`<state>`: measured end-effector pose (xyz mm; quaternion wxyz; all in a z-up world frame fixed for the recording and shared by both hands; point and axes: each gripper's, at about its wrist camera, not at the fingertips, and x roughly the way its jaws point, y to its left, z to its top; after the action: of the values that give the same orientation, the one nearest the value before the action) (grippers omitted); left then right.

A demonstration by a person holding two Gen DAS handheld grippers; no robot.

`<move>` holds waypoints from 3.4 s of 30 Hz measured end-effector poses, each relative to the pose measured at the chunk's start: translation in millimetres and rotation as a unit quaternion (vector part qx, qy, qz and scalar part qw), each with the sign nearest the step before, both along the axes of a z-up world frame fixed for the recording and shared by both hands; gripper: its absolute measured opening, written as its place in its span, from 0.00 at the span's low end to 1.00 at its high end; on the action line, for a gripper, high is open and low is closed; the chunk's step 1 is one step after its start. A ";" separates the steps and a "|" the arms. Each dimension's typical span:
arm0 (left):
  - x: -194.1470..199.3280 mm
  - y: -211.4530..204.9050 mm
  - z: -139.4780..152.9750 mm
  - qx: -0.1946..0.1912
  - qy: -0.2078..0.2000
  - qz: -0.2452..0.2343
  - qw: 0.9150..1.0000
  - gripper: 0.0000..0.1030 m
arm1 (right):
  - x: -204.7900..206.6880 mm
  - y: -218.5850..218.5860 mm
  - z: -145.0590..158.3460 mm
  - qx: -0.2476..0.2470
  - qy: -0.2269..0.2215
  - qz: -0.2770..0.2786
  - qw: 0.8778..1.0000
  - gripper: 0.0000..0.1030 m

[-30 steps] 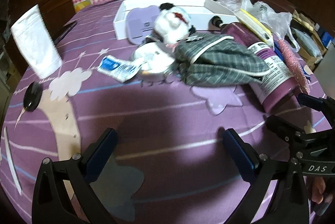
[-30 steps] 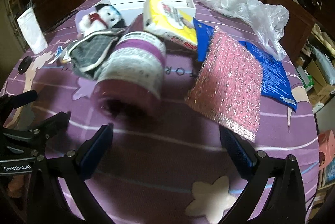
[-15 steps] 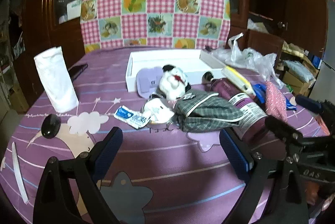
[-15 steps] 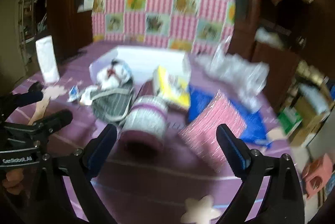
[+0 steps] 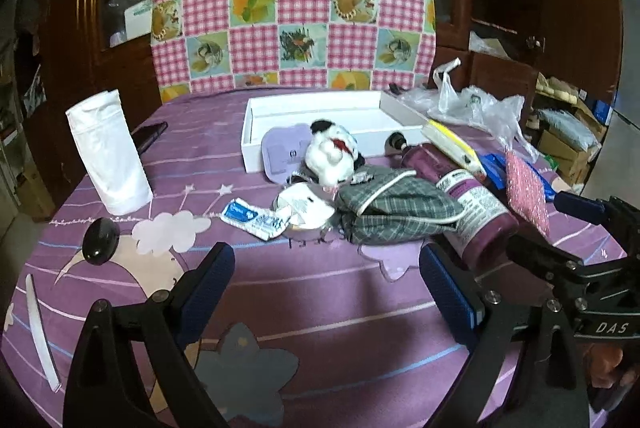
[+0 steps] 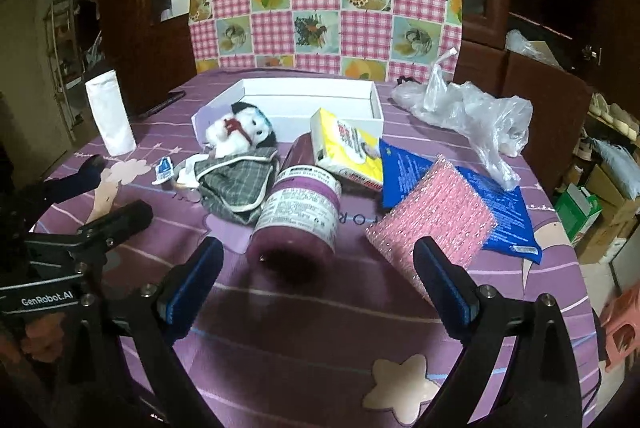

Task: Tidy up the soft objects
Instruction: 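Move the right tool toward the pink glittery scrub sponge, then grasp the pink sponge with the right tool and lift it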

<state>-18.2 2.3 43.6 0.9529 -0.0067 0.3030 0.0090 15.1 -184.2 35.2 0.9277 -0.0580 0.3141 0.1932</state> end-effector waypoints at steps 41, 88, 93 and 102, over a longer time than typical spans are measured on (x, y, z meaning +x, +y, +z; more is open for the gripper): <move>-4.6 -3.8 19.6 -0.007 0.002 -0.021 1.000 0.95 | 2.4 -12.5 16.5 0.029 0.041 -0.002 0.999 0.93; 52.4 -37.8 19.8 -0.001 0.093 0.027 0.995 0.95 | 50.9 -77.9 25.6 0.260 0.131 -0.050 0.955 0.71; 52.6 -42.8 16.6 -0.007 0.108 0.006 0.994 0.93 | 54.2 -75.2 24.5 0.247 0.150 -0.056 0.956 0.71; 50.4 -54.3 12.3 -0.043 0.112 -0.057 0.991 0.90 | 53.3 -87.5 27.6 0.167 0.150 -0.136 0.965 0.71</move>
<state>32.2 -52.1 55.9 0.9107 -0.0289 0.4080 -0.0574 68.4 -271.6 62.8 0.8839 0.1705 0.4182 0.1215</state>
